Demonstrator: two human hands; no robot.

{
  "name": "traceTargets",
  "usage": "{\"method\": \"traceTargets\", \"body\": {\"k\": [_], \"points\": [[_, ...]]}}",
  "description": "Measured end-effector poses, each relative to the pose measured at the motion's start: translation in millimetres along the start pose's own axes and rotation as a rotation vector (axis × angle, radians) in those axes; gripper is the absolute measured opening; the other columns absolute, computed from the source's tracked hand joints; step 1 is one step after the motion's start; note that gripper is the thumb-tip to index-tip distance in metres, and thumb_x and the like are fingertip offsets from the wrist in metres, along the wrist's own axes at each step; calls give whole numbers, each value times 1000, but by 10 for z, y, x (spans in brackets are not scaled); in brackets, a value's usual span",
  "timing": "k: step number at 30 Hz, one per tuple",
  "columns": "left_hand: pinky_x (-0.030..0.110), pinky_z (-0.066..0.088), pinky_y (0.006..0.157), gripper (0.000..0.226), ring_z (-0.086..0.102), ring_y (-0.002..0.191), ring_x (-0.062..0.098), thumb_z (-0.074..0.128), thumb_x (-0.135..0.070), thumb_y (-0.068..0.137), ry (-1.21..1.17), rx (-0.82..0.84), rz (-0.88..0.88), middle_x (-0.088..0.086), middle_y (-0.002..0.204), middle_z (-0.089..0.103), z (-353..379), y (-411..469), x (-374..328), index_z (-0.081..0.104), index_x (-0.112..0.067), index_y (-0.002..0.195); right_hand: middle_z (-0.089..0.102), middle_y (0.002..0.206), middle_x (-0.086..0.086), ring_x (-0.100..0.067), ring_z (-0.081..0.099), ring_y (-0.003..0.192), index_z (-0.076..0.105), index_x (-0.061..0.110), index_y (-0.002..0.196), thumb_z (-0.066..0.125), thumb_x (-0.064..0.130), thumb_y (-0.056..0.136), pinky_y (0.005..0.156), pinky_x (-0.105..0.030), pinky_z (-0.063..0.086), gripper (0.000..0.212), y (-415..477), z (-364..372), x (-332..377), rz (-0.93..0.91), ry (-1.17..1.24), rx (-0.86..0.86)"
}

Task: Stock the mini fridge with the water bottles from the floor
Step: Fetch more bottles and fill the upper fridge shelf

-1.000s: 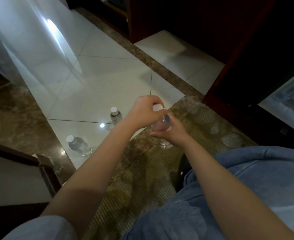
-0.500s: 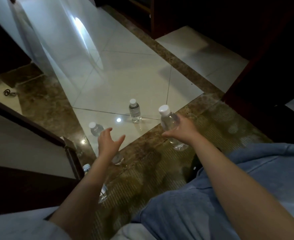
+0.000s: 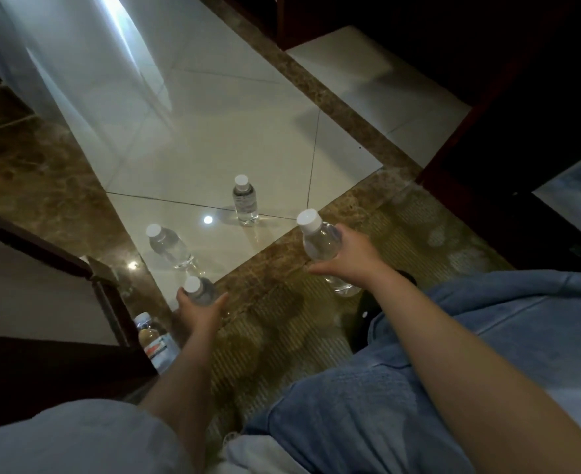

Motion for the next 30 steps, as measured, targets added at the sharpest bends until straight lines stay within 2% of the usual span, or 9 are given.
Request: {"method": "traceTargets", "body": {"k": [4, 9, 12, 15, 18, 22, 25, 30], "points": [[50, 36, 107, 89, 41, 131, 37, 80, -15, 71, -6, -58, -25, 16, 143, 43, 8, 66, -5, 28, -24, 143, 55, 128, -1, -21, 53, 116, 49, 18, 127, 85, 35, 65, 95, -38, 47, 74, -6, -13, -46, 37, -25, -20], [48, 41, 102, 60, 50, 120, 38, 67, -18, 84, 51, -68, -33, 17, 132, 50, -14, 37, -93, 37, -16, 136, 55, 127, -2, -19, 53, 113, 47, 18, 129, 84, 31, 68, 85, -29, 42, 73, -20, 13, -14, 37, -32, 1], [43, 49, 89, 50, 58, 107, 35, 68, -22, 83, 161, -56, 61, 16, 121, 58, 16, -88, -230, 46, -15, 127, 55, 127, -1, -17, 52, 112, 47, 17, 130, 84, 31, 68, 83, -27, 40, 74, -21, 1, 27, 32, -17, -13], [38, 45, 84, 37, 58, 107, 33, 69, -24, 82, 143, -14, 162, 12, 114, 62, 174, -275, -540, 53, -13, 114, 54, 128, -2, -16, 51, 111, 47, 16, 132, 84, 28, 68, 84, -27, 40, 75, -16, -57, 69, 38, 69, -45], [33, 42, 81, 44, 57, 108, 32, 73, -23, 78, 138, 96, 297, 12, 116, 62, 458, -503, -1034, 53, -11, 116, 54, 128, -3, -19, 52, 113, 46, 17, 131, 84, 30, 68, 84, -28, 43, 74, -29, -174, 87, 35, 76, -110], [40, 41, 102, 65, 52, 121, 31, 79, -21, 73, 148, 204, 469, 10, 128, 58, 834, -883, -1735, 49, -11, 129, 57, 122, -2, -21, 55, 111, 48, 17, 127, 82, 34, 68, 90, -37, 50, 70, -121, -533, 79, 37, 94, -275], [37, 41, 99, 65, 54, 117, 30, 80, -24, 70, 150, 279, 607, 9, 124, 60, 1114, -1182, -2228, 50, -11, 126, 56, 112, 6, -14, 55, 105, 49, 19, 126, 81, 34, 67, 86, -31, 49, 69, -257, -1021, 59, 50, 216, -460], [33, 47, 91, 58, 60, 105, 24, 82, -25, 65, 80, 398, 768, 5, 113, 63, 1605, -1807, -2945, 55, -14, 116, 59, 110, 5, -14, 57, 99, 49, 18, 126, 83, 34, 65, 77, -28, 47, 72, -554, -2016, -124, 73, 359, -709]]}}
Point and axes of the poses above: each hand's wrist, its own y-axis towards the middle knuckle, its own z-axis out of the palm, x = y × z, the point moved 6 cm from there along y, towards the middle knuckle
